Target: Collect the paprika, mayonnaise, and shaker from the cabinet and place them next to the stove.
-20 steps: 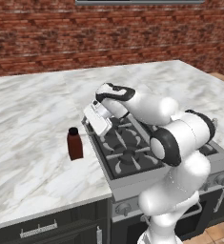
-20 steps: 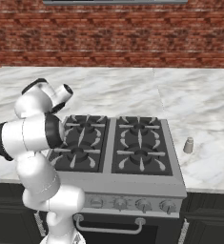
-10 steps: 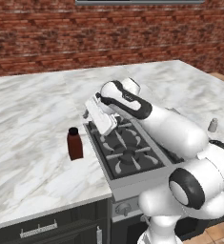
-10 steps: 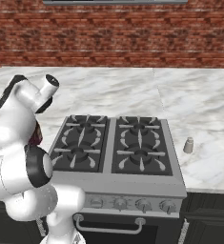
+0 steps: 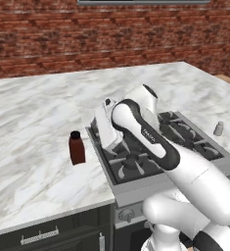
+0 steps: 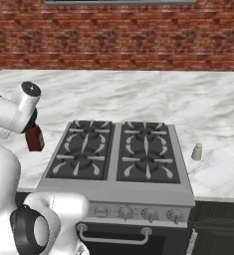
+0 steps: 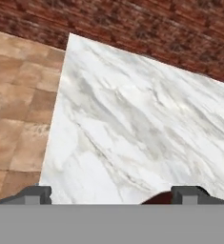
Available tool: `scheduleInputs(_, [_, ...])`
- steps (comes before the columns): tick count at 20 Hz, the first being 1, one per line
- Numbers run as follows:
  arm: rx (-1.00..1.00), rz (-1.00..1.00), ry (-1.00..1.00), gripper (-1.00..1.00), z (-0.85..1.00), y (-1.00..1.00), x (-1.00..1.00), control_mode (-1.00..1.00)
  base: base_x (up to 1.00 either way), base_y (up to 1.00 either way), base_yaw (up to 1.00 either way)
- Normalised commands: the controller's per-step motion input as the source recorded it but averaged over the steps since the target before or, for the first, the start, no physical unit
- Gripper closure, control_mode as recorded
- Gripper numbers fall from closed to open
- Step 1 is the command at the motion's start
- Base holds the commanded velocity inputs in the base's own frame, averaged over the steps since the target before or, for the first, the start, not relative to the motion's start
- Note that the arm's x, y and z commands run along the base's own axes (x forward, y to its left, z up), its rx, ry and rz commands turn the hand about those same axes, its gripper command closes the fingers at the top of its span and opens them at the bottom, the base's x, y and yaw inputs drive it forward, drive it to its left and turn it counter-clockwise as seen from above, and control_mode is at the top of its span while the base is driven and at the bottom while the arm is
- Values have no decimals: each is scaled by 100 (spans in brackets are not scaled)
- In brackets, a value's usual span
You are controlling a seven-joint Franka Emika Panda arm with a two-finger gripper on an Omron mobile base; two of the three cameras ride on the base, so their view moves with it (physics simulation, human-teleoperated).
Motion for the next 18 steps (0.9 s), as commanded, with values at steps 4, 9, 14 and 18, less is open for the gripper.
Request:
scheduleInputs(4, [0, -29, 6, -100, 30, 1, -89, -100, 0, 0, 0])
scheduleInputs(9, [0, -31, 3, -100, 30, 0, -95, -100, 0, 0, 0])
scheduleInputs(14, [0, -31, 0, -100, 30, -2, -99, -100, 0, 0, 0])
scheduleInputs(18, [0, -26, 1, -100, 49, -49, -60, -100, 0, 0, 0])
